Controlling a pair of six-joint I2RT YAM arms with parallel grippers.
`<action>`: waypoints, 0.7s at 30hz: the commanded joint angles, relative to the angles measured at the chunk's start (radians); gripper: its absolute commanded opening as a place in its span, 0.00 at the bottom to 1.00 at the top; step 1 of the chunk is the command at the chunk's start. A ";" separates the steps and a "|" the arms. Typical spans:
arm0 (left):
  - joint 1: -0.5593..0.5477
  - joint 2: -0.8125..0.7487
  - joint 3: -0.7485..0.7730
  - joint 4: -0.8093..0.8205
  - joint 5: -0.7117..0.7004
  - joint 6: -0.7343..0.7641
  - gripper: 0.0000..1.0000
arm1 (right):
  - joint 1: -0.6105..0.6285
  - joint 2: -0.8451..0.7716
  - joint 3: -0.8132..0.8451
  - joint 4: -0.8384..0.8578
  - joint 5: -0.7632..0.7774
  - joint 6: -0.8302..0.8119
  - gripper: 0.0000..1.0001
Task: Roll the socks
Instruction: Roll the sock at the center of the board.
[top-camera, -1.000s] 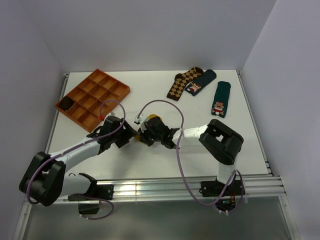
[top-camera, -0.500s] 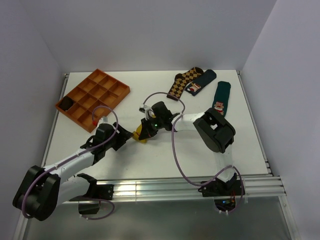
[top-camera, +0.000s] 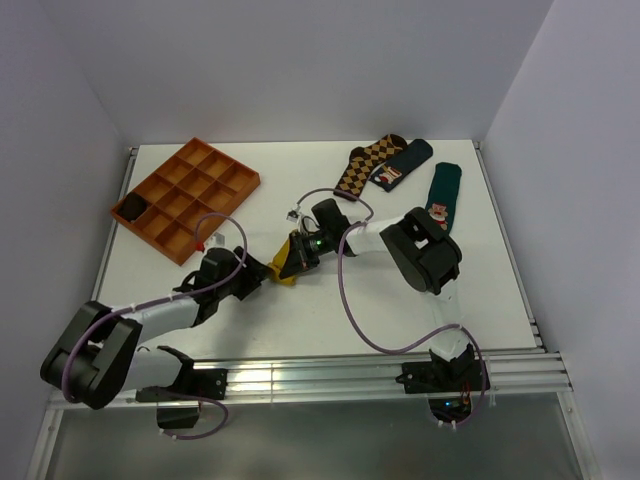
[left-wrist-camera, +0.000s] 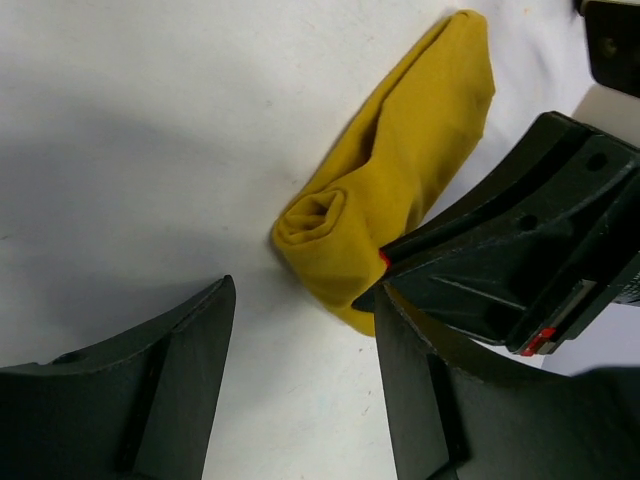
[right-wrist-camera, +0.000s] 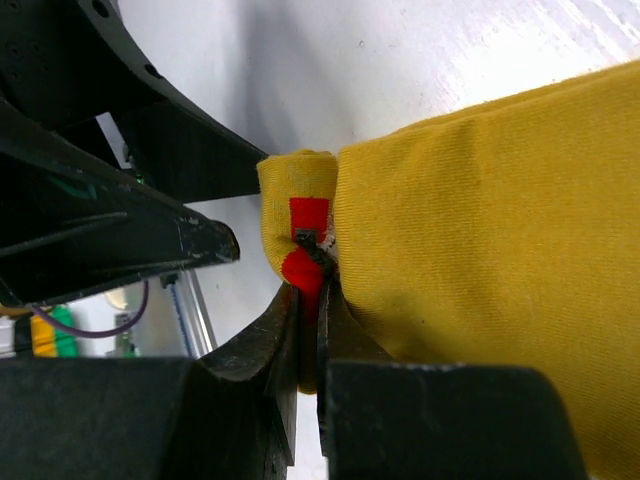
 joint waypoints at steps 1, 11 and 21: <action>-0.024 0.052 0.028 0.064 -0.017 -0.013 0.63 | -0.003 0.069 -0.020 -0.117 0.063 0.007 0.00; -0.044 0.143 0.045 0.049 -0.058 -0.051 0.58 | -0.008 0.080 -0.020 -0.117 0.064 0.018 0.00; -0.062 0.204 0.066 -0.019 -0.117 -0.088 0.42 | -0.006 0.061 -0.046 -0.092 0.083 0.016 0.00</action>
